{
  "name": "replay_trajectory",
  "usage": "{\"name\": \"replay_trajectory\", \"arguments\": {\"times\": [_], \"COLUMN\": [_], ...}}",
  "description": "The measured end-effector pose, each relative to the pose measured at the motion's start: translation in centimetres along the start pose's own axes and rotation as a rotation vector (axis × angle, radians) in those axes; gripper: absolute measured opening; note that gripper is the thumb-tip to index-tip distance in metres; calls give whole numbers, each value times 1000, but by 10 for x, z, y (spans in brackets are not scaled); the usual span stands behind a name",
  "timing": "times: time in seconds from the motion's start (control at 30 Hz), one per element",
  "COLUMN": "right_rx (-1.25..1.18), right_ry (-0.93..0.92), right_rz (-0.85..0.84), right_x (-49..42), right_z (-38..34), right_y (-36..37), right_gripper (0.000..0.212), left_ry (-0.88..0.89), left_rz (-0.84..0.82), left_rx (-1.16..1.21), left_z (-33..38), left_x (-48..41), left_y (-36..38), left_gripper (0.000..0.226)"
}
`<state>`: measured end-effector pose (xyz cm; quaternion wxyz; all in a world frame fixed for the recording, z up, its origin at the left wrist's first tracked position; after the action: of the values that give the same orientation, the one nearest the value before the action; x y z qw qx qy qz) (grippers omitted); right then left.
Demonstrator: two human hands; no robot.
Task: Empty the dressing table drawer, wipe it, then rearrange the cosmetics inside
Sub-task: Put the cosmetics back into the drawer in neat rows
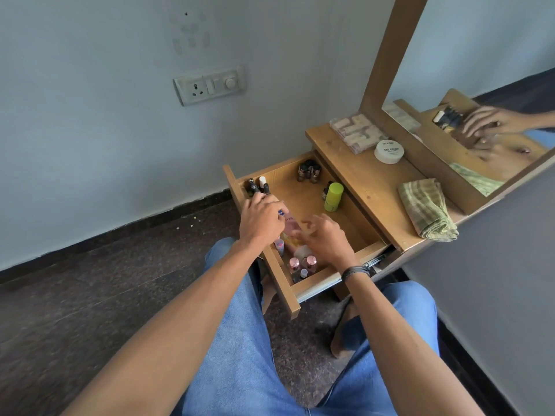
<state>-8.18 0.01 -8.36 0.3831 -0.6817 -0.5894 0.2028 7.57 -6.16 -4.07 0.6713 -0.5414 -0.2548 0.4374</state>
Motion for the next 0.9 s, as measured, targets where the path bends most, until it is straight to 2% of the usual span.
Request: {"name": "replay_trajectory", "arguments": {"times": [0.07,0.13,0.23,0.3,0.37,0.7,0.9], "right_rx": [-68,-128,-158,-45,79,149,146], "right_ry": [-1,-19,-64,-88,-80,-67,-91], "right_rz": [100,118,-39,-159,-208,-252,-269], "right_x": [13,32,61,71,74,70,62], "right_z": [-5,-11,-22,-24,-19,-19,-18], "right_y": [-19,-40,-55,-49,-39,-36,-38], "right_gripper": [44,44,44,46,39,21,22], "left_ry": [34,61,67,66,74,67,53], "left_rz": [-49,-91,-153,-184,-199,-196,-199], "left_rx": [-28,-46,-46,-51,-90,-131,-125], "left_z": [3,4,3,3,3,3,3], "left_x": [0,-2,-5,-6,-6,-5,-6], "left_y": [1,3,9,12,13,13,14], "left_gripper": [26,26,28,28,28,30,29]}}
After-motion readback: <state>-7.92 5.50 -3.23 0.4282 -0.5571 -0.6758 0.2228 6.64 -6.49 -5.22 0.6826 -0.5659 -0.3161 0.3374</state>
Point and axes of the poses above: each hand's wrist, its own x-axis away from the middle knuckle, its own y-axis out of the palm, z = x × y, the point moved 6 cm from there along -x, towards the middle knuckle, and after that the axes turned 7 degrees about y, right-handed, at the moved point
